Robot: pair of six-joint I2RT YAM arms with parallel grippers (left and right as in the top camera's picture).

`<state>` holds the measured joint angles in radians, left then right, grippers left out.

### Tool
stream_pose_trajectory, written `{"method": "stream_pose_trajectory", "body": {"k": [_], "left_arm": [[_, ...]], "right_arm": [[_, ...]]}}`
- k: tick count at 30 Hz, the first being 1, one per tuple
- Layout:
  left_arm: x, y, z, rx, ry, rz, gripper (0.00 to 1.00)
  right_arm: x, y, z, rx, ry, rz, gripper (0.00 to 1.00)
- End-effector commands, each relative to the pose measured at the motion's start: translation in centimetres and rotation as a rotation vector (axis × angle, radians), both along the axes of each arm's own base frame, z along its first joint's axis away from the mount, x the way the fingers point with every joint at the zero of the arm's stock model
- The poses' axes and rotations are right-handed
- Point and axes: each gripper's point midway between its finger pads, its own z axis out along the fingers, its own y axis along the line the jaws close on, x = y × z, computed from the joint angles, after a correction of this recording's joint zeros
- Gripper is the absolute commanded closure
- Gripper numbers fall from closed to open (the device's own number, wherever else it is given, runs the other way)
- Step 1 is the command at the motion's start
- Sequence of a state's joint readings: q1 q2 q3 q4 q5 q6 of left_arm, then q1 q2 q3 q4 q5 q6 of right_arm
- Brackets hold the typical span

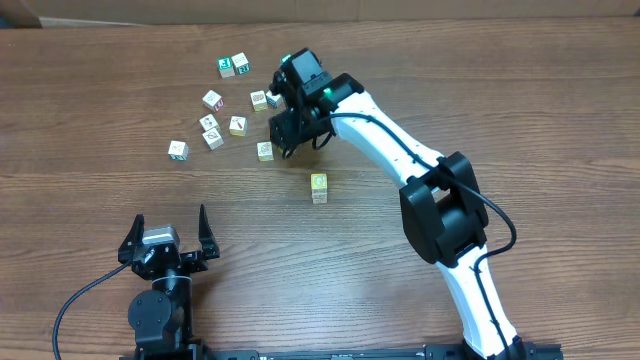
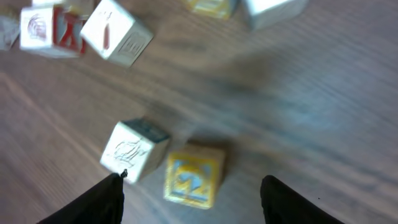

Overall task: Form a tower
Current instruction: 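Lower the right gripper and close it on another yellow block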

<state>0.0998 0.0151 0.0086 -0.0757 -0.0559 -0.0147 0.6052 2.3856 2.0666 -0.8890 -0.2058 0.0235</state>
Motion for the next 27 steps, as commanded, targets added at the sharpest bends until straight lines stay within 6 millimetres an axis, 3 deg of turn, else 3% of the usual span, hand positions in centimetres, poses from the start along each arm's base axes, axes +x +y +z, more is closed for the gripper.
{"method": "stream_pose_trajectory", "body": {"k": [1,7,15,24,27], "left_arm": [[0.0,-0.1,0.1,0.023,-0.005,-0.005,0.00],[0.0,-0.1,0.1,0.023,-0.005,-0.005,0.00],[0.0,-0.1,0.1,0.023,-0.005,-0.005,0.00],[0.0,-0.1,0.1,0.023,-0.005,-0.005,0.00],[0.0,-0.1,0.1,0.023,-0.005,-0.005,0.00]], "right_arm": [[-0.8,1.5,0.3,0.007,-0.009,0.035,0.33],[0.0,0.0,-0.3,-0.100,-0.063,-0.007,0.33],[0.2,-0.2,-1.1,-0.106,-0.056,-0.012,0.37],[0.0,-0.4,-3.6,-0.131,-0.021,-0.009,0.37],[0.0,-0.4,-3.6,-0.130,-0.024,-0.010,0.47]]}}
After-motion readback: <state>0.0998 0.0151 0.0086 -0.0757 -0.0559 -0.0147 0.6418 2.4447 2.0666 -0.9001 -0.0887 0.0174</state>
